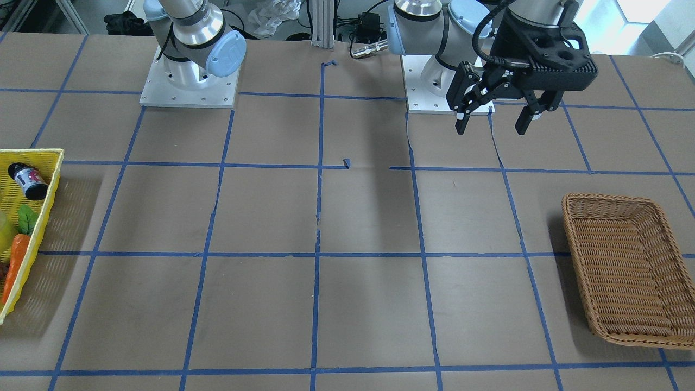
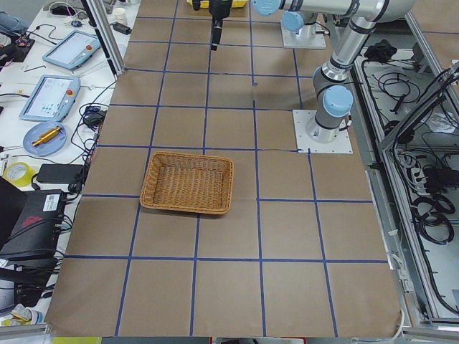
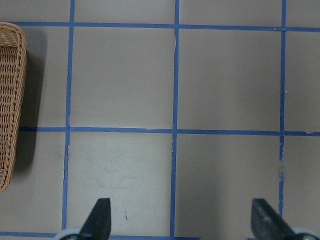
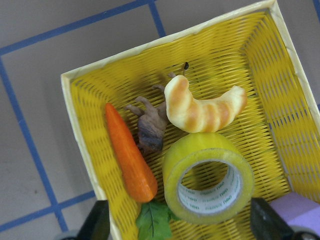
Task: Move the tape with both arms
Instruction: 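Move the right gripper over the yellow crate toward the yellow tape roll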
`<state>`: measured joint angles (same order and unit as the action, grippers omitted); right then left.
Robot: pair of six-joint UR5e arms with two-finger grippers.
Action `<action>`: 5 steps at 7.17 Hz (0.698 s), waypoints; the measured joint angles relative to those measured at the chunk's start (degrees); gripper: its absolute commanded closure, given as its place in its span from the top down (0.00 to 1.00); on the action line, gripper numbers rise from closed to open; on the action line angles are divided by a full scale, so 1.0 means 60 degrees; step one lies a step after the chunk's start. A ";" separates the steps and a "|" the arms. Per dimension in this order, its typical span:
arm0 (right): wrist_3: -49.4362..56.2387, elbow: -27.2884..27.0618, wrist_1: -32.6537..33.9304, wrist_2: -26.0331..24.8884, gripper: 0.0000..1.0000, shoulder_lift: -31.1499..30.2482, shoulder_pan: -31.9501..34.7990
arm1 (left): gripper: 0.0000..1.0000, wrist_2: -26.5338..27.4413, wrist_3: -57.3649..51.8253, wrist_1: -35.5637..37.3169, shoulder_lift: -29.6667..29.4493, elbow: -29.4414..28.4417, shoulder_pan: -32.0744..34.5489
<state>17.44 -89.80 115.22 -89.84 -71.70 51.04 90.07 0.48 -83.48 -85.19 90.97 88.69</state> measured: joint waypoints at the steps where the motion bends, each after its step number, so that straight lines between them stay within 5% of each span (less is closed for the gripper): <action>1: -0.0752 0.0002 0.0482 0.0021 1.00 0.0641 -0.0048 | 1.00 -0.0007 0.0012 0.0006 -0.0002 0.0000 0.0000; 5: -0.2934 -0.0702 0.1552 0.0032 0.96 0.1441 -0.0001 | 1.00 -0.0018 0.0019 0.0005 0.0004 0.0000 -0.0001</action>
<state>-0.16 -94.01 124.53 -89.65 -63.05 51.04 89.96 0.60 -83.45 -85.17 90.97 88.69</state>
